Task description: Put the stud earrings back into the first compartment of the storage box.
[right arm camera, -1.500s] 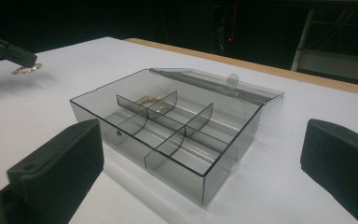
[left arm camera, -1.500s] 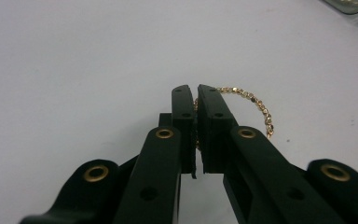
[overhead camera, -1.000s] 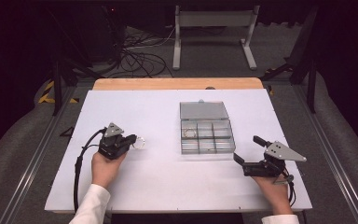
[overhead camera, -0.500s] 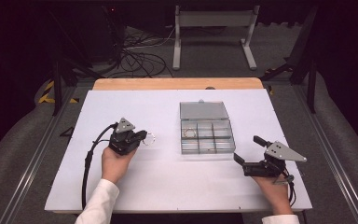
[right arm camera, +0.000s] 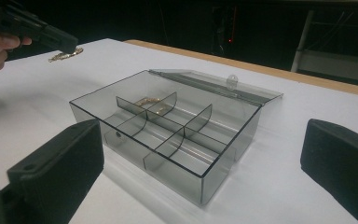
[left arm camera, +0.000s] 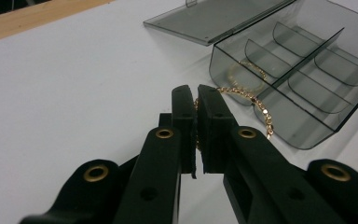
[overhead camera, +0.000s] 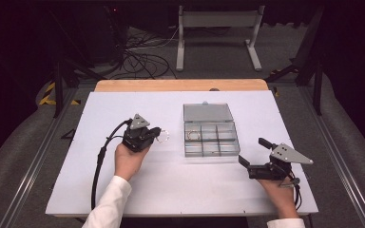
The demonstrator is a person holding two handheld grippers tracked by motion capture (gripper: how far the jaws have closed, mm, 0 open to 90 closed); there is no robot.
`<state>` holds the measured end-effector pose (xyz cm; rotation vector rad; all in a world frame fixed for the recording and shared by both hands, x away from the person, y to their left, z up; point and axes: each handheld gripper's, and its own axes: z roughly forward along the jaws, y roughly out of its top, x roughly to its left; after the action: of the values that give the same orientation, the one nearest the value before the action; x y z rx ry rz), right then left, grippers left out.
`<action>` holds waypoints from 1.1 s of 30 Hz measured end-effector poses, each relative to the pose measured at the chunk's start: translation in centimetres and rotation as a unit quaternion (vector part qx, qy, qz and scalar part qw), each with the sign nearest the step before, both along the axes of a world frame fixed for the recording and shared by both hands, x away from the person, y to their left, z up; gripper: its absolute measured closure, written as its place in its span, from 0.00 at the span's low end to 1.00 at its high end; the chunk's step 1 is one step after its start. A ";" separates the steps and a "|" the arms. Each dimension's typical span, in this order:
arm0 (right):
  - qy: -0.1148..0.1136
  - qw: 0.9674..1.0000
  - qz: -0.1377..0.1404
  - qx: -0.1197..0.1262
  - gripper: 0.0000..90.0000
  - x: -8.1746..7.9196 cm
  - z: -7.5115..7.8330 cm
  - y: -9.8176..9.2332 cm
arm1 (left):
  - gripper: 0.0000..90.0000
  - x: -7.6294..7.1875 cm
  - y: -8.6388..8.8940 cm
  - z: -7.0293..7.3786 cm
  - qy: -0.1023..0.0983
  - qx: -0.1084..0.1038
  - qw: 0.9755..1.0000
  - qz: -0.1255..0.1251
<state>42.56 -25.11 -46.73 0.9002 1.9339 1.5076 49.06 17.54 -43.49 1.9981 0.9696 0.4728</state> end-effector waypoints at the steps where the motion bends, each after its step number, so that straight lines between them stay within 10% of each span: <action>1: 0.000 1.000 0.000 0.000 0.00 0.0 0.0 0.0 | 0.96 0.1 -0.3 0.1 0.000 0.000 1.000 -0.002; 33: -0.001 1.000 0.002 0.001 0.00 -0.1 0.1 -0.1 | 0.96 3.7 -7.5 -0.2 -0.006 -0.004 0.999 -0.043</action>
<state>42.49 -25.25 -46.63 0.8964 1.9333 1.5123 52.72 10.07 -43.69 2.0192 0.8724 0.4327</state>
